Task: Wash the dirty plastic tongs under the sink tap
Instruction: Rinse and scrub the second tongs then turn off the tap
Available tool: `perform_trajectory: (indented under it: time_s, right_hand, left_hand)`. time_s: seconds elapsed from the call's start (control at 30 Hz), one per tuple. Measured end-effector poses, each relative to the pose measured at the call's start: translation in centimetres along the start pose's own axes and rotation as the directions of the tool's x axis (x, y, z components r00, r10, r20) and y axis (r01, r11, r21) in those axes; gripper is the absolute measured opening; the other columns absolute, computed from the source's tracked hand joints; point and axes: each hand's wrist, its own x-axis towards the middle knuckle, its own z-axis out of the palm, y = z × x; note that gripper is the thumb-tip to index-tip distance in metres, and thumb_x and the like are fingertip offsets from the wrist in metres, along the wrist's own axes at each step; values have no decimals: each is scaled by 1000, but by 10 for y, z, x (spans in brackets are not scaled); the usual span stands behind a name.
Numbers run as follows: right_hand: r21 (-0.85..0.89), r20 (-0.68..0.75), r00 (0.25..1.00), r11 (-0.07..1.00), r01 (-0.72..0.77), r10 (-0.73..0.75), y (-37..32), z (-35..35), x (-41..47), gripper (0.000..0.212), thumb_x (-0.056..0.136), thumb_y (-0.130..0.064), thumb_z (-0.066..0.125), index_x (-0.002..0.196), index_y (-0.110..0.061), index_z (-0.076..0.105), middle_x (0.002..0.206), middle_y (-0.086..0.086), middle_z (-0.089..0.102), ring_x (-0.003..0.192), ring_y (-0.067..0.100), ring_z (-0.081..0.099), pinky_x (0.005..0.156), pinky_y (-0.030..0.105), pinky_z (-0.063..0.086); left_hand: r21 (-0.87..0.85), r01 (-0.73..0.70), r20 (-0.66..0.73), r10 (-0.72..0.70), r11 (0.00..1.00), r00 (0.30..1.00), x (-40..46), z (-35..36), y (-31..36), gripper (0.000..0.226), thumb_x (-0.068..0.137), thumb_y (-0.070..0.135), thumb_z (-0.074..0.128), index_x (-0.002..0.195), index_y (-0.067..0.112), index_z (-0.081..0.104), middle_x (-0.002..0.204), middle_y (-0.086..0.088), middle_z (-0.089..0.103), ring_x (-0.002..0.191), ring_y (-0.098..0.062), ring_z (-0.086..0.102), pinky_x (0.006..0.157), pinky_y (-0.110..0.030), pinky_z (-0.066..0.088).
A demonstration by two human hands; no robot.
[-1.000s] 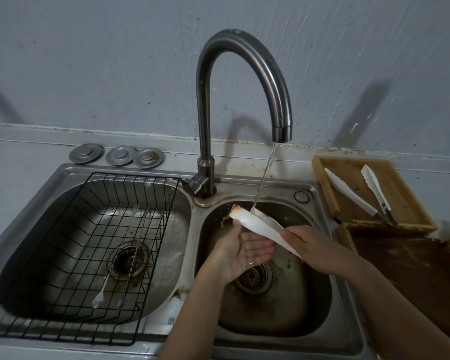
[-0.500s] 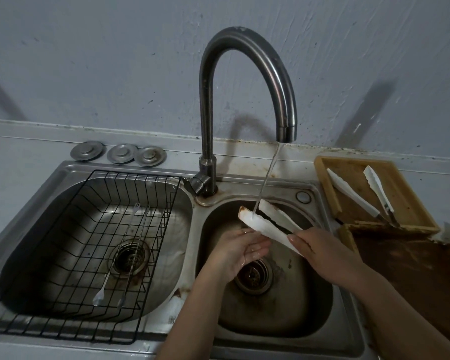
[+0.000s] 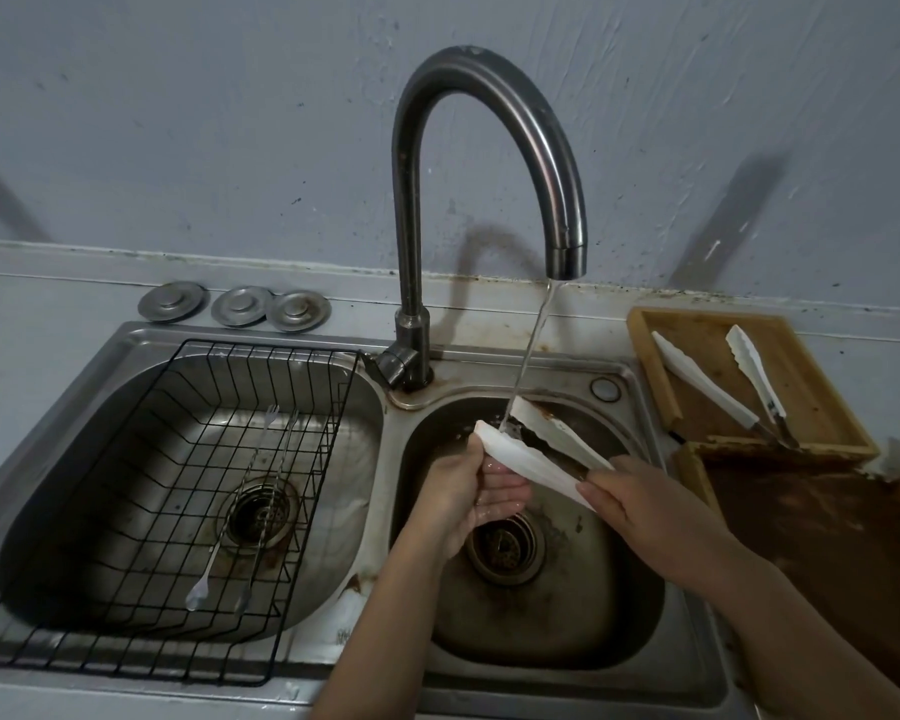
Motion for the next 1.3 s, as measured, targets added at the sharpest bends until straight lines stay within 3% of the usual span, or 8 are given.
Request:
perform_trajectory:
  time_s: [0.33,0.5,0.57,0.7,0.9,1.1,1.23,1.3]
  right_hand:
    - [141,81,996,990,22,-34,11,3,2,32,94,-41,34,74,-28,56,72,-6,52,68,7,53,66,27,44]
    - [138,53,998,990,19,-27,15,-2,5,33,94,-38,36,66,-30,52,65,-7,49,62,7,50,61,23,38]
    - [136,72,997,991,3,-13,17,-4,4,35,94,-39,36,65,-29,51,64,-6,49,61,8,50,62,26,40]
    - [218,99,995,975,-29,7,14,-9,3,42,94,-36,37,65,-12,56,58,0,48,52,7,48,55,20,36]
    - [332,101,993,940,-84,53,-1,-15,18,41,97,-34,35,61,-20,50,53,-6,45,45,-5,47,51,9,36]
    - [271,7,997,960,-72,73,-6,-12,25,44,94,-41,35,57,-22,45,56,-4,43,48,6,42,56,28,38]
    - [116,-25,1000,993,7,-5,-5,-4,17,21,89,-51,41,97,-33,48,94,-14,50,80,1,53,73,26,50]
    - [149,-81,996,989,-7,20,-2,-2,13,45,85,-50,51,124,-31,38,112,-19,41,96,0,52,80,24,49]
  left_hand:
    - [82,77,-18,-76,994,997,0,-3,5,65,97,51,26,90,-2,63,58,-8,71,51,-14,69,47,-23,54]
    - [118,62,59,-69,991,996,-1,-8,3,18,94,9,51,105,-1,61,89,-10,73,73,-13,72,60,-22,57]
    - [121,68,86,-78,990,993,-2,-11,1,25,87,-3,57,112,-3,59,99,-12,72,83,-15,72,65,-23,58]
    - [-19,18,25,-17,1000,1000,-4,-9,8,23,91,16,58,108,1,62,94,-13,74,82,-17,73,67,-27,60]
    - [-78,-177,-150,164,981,975,5,2,22,23,94,26,53,86,6,61,52,0,69,50,-9,68,47,-20,55]
    - [-86,-219,-162,203,972,966,5,-2,37,36,99,31,41,83,7,62,56,-5,68,51,-14,68,49,-25,57]
    - [-3,-239,-126,236,971,963,2,-4,33,28,94,27,52,76,9,64,63,-10,68,56,-23,65,50,-28,57]
    - [2,-203,-80,203,979,976,4,-6,28,25,96,23,50,86,4,62,66,-11,72,60,-23,71,53,-28,59]
